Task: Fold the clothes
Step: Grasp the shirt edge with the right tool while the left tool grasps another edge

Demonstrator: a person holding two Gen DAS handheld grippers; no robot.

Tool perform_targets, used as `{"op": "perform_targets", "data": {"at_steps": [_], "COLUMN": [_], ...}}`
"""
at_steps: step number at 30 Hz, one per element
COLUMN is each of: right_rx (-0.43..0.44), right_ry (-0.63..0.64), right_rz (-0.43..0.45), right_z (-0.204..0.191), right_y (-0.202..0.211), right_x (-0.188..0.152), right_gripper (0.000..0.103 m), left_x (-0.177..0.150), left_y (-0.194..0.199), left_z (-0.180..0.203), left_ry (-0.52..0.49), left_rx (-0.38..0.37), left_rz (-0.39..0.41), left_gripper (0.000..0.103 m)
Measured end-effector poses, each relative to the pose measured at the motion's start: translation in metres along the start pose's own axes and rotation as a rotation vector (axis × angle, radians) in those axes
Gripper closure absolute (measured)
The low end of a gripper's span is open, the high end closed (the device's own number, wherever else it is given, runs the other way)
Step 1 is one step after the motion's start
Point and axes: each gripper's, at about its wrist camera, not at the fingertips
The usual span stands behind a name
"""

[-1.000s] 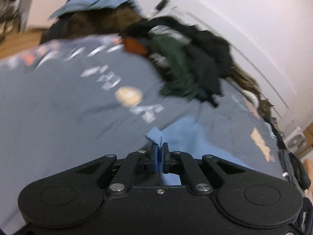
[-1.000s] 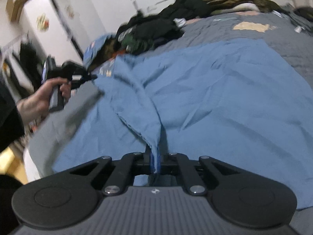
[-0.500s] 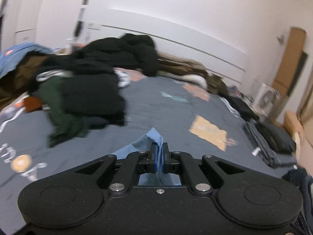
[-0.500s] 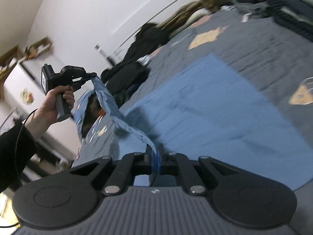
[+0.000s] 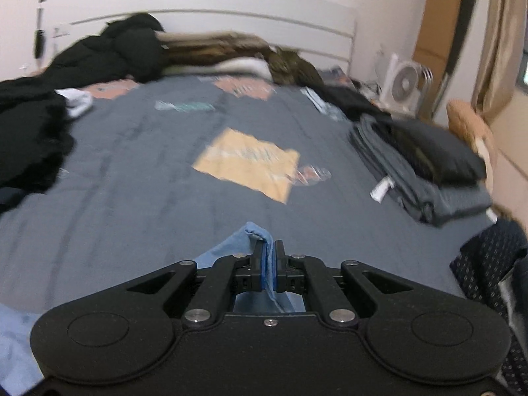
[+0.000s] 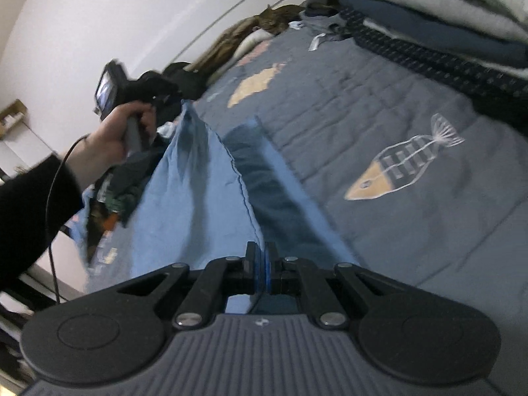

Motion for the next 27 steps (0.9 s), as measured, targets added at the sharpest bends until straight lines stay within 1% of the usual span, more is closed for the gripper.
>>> {"op": "perform_targets", "data": {"at_steps": [3,5,7,9,11,12,13,16,19,21,24,25,26,27], "right_rx": [-0.023,-0.061,-0.111,-0.152,-0.19,-0.203,-0.214,-0.258,-0.307,-0.317,-0.293,-0.281,-0.269,-0.257], "right_ry": [-0.016,-0.003,0.022,0.055,0.084,0.094,0.103,0.143,0.174,0.16,0.11,0.095,0.082,0.073], "right_rz": [0.003,-0.013,-0.032,-0.049,-0.062,-0.061,-0.059,-0.038,-0.014,-0.002,0.024,0.035,0.044,0.052], "right_z": [0.009,0.011,0.012,0.011,0.01,0.01,0.009,0.006,0.005,0.007,0.011,0.011,0.011,0.01], "right_y": [0.002,-0.003,-0.01,-0.014,-0.02,-0.02,-0.021,-0.02,-0.016,-0.014,-0.008,-0.006,-0.004,-0.003], "right_x": [0.003,0.001,-0.001,-0.004,-0.005,-0.005,-0.006,-0.006,-0.005,-0.002,0.001,0.002,0.003,0.003], "right_gripper": [0.099,0.099,0.099,0.099,0.098,0.098,0.096,0.095,0.094,0.091,0.085,0.08,0.073,0.069], "left_x": [-0.014,-0.022,-0.03,-0.035,-0.036,-0.036,-0.035,-0.035,-0.054,-0.08,-0.129,-0.147,-0.166,-0.184], "left_y": [-0.028,-0.047,-0.057,-0.051,-0.034,-0.022,-0.008,0.042,0.109,0.154,0.218,0.238,0.258,0.276], "left_z": [0.013,0.015,0.014,0.013,0.01,0.007,0.004,-0.015,-0.042,-0.065,-0.099,-0.108,-0.116,-0.121], "left_ry": [-0.02,-0.013,-0.009,-0.018,-0.019,-0.023,-0.027,0.013,0.077,0.125,0.209,0.227,0.244,0.244], "left_rx": [-0.005,-0.005,0.019,0.013,0.007,-0.001,-0.011,-0.058,-0.114,-0.117,-0.092,-0.075,-0.056,-0.027], "left_rz": [-0.047,-0.105,-0.143,-0.125,-0.077,-0.048,-0.018,0.04,0.07,0.08,0.084,0.074,0.061,0.051], "left_gripper": [0.099,0.098,0.096,0.084,0.049,0.044,0.042,0.042,0.042,0.042,0.042,0.042,0.042,0.042]}}
Point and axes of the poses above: each gripper's, at about its wrist camera, not at the fingertips, and y roughly against the way its jaws point, z to its right, x to its top, and after that the axes turned 8 degrees about -x, right-handed
